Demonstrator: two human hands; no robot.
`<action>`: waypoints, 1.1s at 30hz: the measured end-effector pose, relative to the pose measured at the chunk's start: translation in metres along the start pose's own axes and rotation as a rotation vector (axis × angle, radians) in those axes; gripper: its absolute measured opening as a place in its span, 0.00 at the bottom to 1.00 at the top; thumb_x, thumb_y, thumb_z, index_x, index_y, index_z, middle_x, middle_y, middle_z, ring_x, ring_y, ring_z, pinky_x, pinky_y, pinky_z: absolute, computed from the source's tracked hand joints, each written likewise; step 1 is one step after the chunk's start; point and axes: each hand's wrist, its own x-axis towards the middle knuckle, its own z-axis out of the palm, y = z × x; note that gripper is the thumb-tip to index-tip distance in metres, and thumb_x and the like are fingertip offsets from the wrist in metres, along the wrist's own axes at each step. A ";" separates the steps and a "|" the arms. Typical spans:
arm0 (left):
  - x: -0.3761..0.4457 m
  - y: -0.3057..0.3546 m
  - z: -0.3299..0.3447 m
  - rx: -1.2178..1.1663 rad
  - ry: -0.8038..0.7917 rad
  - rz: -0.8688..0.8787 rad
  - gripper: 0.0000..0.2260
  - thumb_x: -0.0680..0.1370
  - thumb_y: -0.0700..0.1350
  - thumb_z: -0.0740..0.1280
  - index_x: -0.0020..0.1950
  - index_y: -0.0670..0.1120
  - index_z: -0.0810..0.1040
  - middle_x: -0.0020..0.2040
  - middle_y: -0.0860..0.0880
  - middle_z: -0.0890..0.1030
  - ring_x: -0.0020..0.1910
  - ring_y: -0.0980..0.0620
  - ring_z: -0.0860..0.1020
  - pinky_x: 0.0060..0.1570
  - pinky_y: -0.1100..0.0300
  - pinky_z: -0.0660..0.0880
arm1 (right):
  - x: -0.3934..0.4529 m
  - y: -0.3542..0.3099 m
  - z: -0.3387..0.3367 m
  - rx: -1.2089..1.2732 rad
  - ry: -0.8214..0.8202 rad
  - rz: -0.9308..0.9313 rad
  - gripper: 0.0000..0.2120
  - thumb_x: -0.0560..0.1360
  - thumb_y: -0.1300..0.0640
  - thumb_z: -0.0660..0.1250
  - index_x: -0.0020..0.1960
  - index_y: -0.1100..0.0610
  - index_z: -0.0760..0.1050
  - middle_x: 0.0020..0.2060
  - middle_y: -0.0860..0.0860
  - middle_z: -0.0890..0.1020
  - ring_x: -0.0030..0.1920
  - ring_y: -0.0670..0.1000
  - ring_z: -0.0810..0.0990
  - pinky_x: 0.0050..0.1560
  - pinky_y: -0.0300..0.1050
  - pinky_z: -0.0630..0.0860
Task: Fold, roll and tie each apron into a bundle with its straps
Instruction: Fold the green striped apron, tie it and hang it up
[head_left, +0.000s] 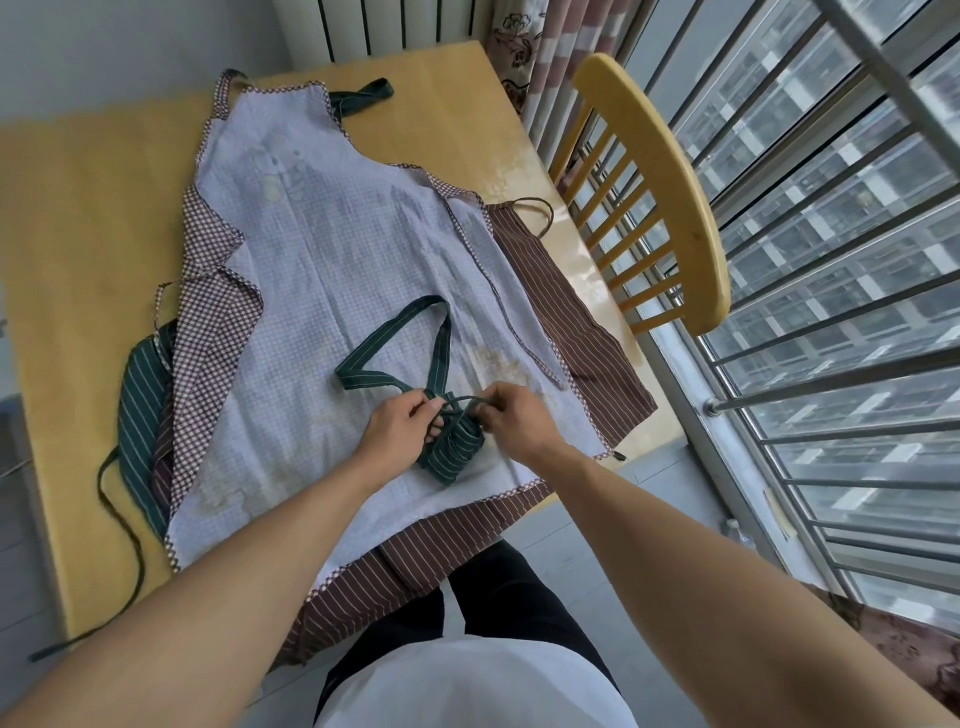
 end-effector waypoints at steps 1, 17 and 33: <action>0.000 0.000 0.000 -0.006 0.003 0.000 0.11 0.84 0.46 0.64 0.48 0.43 0.82 0.43 0.46 0.85 0.40 0.53 0.81 0.47 0.57 0.81 | 0.000 0.001 0.002 0.052 0.025 0.014 0.07 0.83 0.62 0.64 0.47 0.55 0.76 0.46 0.53 0.85 0.48 0.54 0.84 0.55 0.56 0.83; 0.011 0.002 -0.004 -0.363 0.071 -0.198 0.13 0.86 0.44 0.61 0.47 0.38 0.78 0.43 0.43 0.81 0.45 0.43 0.83 0.42 0.52 0.83 | -0.021 0.011 -0.002 0.463 0.058 0.224 0.23 0.80 0.62 0.68 0.73 0.58 0.66 0.57 0.56 0.79 0.55 0.55 0.83 0.59 0.51 0.81; -0.010 0.030 0.009 -0.085 0.227 0.001 0.14 0.85 0.47 0.61 0.44 0.45 0.81 0.36 0.51 0.80 0.29 0.60 0.75 0.32 0.65 0.72 | -0.007 0.008 0.035 0.323 0.058 0.321 0.32 0.70 0.59 0.80 0.70 0.55 0.70 0.53 0.52 0.80 0.53 0.53 0.82 0.56 0.50 0.82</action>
